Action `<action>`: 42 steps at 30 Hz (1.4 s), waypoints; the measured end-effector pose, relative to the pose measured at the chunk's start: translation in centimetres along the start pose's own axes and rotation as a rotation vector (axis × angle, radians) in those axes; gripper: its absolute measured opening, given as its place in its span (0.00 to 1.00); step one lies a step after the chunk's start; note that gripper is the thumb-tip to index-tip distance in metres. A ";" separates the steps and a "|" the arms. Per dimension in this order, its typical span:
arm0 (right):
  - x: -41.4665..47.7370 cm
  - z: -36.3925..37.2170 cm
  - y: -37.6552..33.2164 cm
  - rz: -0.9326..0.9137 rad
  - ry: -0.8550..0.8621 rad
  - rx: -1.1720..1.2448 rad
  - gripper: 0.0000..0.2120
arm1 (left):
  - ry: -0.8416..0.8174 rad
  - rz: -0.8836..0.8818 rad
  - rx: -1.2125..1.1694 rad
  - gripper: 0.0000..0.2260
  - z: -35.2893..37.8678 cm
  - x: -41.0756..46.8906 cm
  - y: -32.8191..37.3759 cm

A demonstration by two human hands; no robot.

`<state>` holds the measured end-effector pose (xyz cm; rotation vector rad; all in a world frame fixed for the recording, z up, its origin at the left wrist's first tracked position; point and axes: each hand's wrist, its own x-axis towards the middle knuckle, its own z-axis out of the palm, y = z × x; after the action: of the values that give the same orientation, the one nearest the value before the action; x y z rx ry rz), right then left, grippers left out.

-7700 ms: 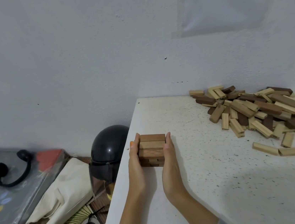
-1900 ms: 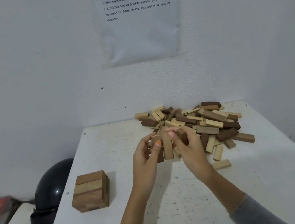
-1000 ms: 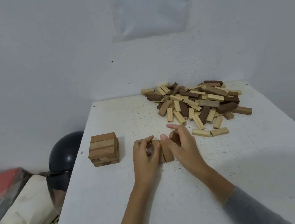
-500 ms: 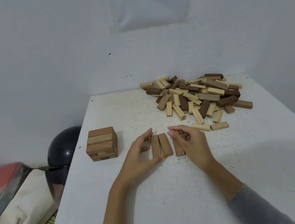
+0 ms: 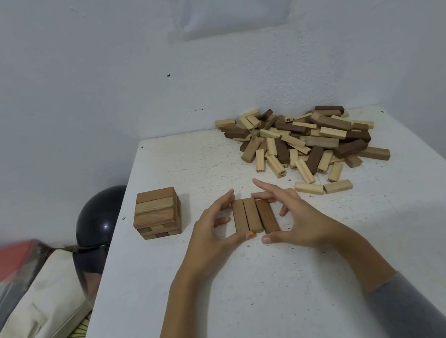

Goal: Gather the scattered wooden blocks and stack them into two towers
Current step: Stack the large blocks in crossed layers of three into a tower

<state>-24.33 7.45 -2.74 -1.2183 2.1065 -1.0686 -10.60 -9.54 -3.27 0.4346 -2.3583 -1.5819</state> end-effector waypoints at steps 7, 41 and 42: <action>0.2 0.4 -0.2 0.014 0.070 0.001 0.49 | -0.020 0.011 0.017 0.36 0.0 0.0 -0.1; 0.0 0.3 0.5 -0.005 0.115 0.041 0.45 | -0.020 -0.015 0.013 0.37 -0.1 0.1 -0.3; 0.0 0.3 0.5 -0.003 0.113 0.043 0.45 | -0.020 -0.014 0.015 0.37 -0.1 0.1 -0.3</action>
<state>-24.39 7.52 -3.34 -1.1664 2.1541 -1.2046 -10.63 -9.78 -3.54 0.4418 -2.3886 -1.5832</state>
